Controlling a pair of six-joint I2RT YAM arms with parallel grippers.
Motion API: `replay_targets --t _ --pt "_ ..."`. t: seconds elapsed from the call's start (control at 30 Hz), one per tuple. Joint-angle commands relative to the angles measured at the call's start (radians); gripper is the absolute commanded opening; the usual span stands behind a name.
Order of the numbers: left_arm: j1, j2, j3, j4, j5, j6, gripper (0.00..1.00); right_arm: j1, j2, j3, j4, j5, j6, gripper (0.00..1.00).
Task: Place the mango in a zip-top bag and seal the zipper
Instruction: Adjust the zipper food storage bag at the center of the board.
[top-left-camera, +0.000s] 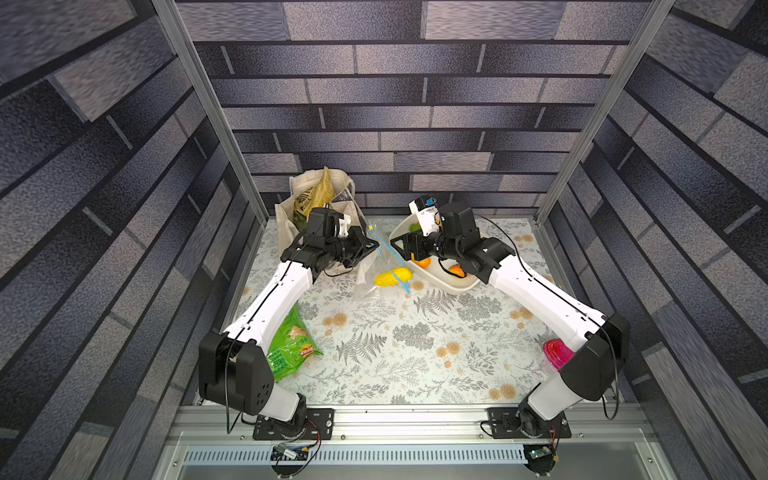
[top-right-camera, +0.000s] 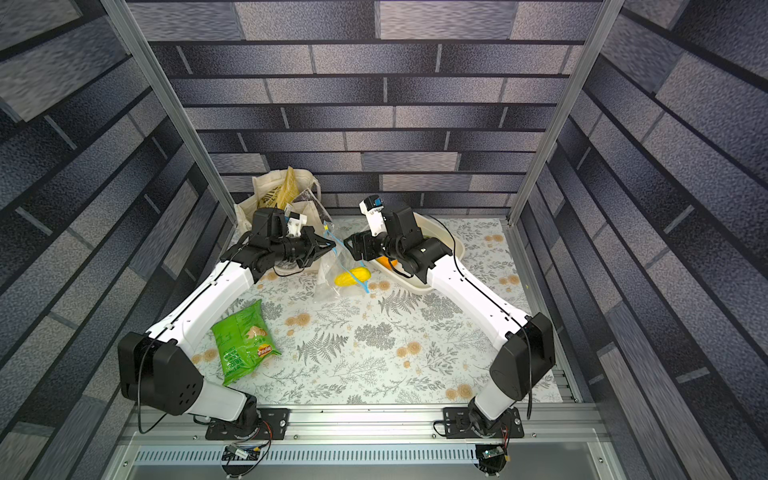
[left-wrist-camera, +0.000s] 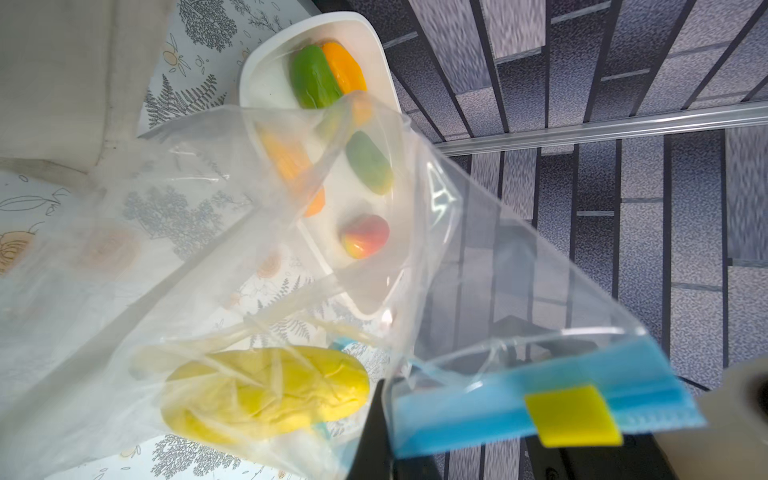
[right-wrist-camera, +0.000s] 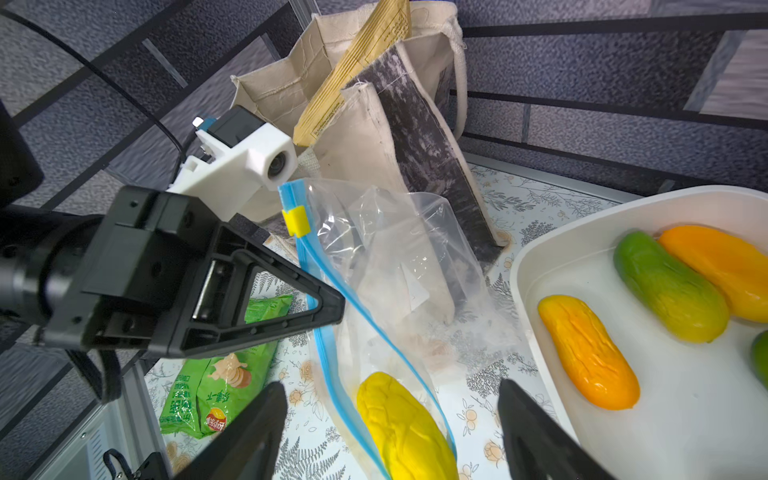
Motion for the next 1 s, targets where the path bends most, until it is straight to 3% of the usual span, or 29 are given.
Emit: replay_targets --t 0.0,0.13,0.27,0.33,0.43,0.6,0.8,0.97 --pt "0.010 -0.018 0.004 0.050 0.021 -0.030 0.00 -0.012 -0.036 -0.067 -0.042 0.053 0.035 0.85" --pt "0.016 -0.016 0.033 0.040 0.025 -0.025 0.00 -0.018 -0.036 -0.155 -0.010 -0.076 0.051 0.82" --pt "0.018 -0.018 0.044 0.051 0.034 -0.046 0.00 -0.085 -0.053 -0.261 0.099 -0.199 0.135 0.65" --pt "0.016 -0.020 0.048 0.060 0.029 -0.054 0.00 -0.113 -0.053 -0.312 0.165 -0.245 0.178 0.64" --pt "0.014 -0.018 0.067 0.060 0.024 -0.061 0.00 -0.117 -0.016 -0.316 0.220 -0.337 0.210 0.64" --pt "0.013 -0.025 0.079 0.058 0.005 -0.071 0.00 -0.117 0.035 -0.310 0.272 -0.390 0.235 0.48" --pt "0.011 -0.018 0.069 0.073 0.011 -0.081 0.00 -0.117 0.082 -0.327 0.454 -0.495 0.309 0.57" --pt "0.014 -0.030 0.057 0.065 -0.006 -0.070 0.00 -0.117 0.109 -0.220 0.243 -0.379 0.226 0.18"
